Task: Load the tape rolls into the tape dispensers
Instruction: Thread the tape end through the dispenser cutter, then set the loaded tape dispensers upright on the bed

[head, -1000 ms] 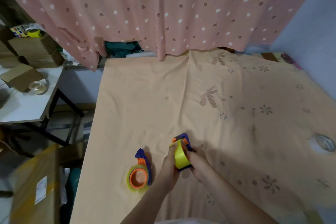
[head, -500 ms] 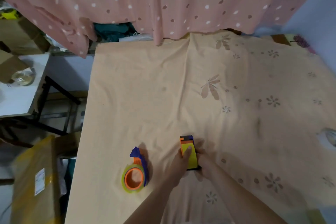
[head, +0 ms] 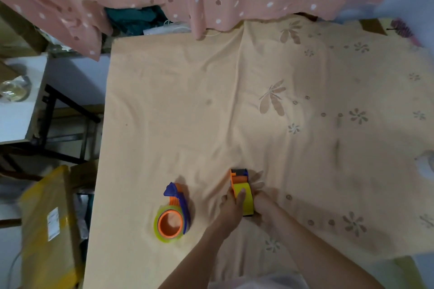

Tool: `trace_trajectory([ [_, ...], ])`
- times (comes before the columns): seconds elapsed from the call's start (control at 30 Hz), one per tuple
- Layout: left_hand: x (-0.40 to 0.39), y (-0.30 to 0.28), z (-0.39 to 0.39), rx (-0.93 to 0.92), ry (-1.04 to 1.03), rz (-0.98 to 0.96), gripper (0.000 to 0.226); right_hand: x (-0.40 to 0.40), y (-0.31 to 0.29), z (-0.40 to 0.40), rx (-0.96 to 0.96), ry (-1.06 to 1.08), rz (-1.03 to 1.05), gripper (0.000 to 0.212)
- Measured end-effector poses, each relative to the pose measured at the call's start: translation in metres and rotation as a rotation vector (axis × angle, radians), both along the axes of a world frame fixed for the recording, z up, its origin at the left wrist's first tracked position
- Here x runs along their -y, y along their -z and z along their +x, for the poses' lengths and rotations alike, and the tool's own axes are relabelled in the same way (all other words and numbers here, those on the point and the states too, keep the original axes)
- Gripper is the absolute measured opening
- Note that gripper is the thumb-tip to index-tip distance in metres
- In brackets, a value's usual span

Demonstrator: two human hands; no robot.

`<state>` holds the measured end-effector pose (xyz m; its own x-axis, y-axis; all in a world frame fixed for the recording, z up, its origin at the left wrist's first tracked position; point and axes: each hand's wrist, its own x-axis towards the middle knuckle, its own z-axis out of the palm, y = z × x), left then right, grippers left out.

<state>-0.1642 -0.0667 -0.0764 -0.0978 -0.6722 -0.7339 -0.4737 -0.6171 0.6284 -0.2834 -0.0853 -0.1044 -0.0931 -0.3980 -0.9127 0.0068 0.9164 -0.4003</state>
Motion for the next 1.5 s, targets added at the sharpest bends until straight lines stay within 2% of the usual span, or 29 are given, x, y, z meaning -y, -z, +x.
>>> trace_trajectory([
  [0.1,0.002,-0.005,0.000,0.095,0.083,-0.022,0.057,0.006,-0.002,-0.008,-0.194,-0.217,-0.035,0.026],
  [0.17,0.003,-0.006,-0.001,0.117,0.121,-0.034,0.056,0.011,-0.005,-0.009,-0.228,-0.299,-0.016,0.031],
  [0.3,0.000,-0.008,0.000,0.132,0.153,-0.040,0.055,0.023,-0.014,-0.007,-0.341,-0.653,0.006,0.042],
  [0.37,-0.002,-0.006,0.002,0.133,0.153,-0.038,0.055,0.024,-0.018,-0.005,-0.353,-0.722,0.002,0.045],
  [0.57,0.002,0.011,0.006,0.050,0.063,0.038,0.057,0.020,-0.032,-0.014,-0.233,-0.622,-0.019,0.033],
  [0.67,0.008,0.014,0.008,0.003,-0.003,0.084,0.060,0.013,-0.032,-0.017,-0.141,-0.412,-0.026,0.050],
  [0.7,0.010,0.015,0.008,-0.019,-0.023,0.092,0.062,0.009,-0.032,-0.016,-0.109,-0.403,-0.012,0.053],
  [0.83,0.008,0.015,0.004,-0.137,-0.192,0.158,0.077,-0.003,-0.032,-0.009,-0.132,-0.419,-0.061,0.043],
  [0.97,0.010,0.010,0.005,-0.225,-0.241,0.181,0.047,0.006,-0.042,-0.002,-0.177,-0.486,-0.084,0.046],
  [1.03,0.008,0.005,0.004,-0.269,-0.263,0.175,0.040,0.010,-0.046,-0.001,-0.238,-0.543,-0.050,0.049],
  [1.13,0.006,-0.006,0.004,-0.320,-0.291,0.163,0.025,0.014,-0.052,0.005,-0.313,-0.566,-0.051,0.043],
  [1.17,0.006,-0.010,0.005,-0.310,-0.283,0.163,0.018,0.015,-0.052,0.007,-0.354,-0.574,-0.085,0.041],
  [1.23,0.012,-0.019,0.011,-0.253,-0.266,0.138,0.016,0.015,-0.054,0.014,-0.502,-0.548,-0.200,0.040],
  [1.33,0.016,-0.034,0.035,-0.032,-0.318,-0.038,0.016,0.016,-0.059,0.037,-0.725,-0.374,-0.447,0.024],
  [1.43,0.007,-0.039,0.079,0.205,-0.517,-0.227,0.022,0.020,-0.066,0.073,-0.693,-0.345,-0.563,0.023],
  [1.5,-0.003,-0.037,0.111,0.366,-0.602,-0.251,0.022,0.021,-0.064,0.101,-0.546,-0.424,-0.500,0.020],
])
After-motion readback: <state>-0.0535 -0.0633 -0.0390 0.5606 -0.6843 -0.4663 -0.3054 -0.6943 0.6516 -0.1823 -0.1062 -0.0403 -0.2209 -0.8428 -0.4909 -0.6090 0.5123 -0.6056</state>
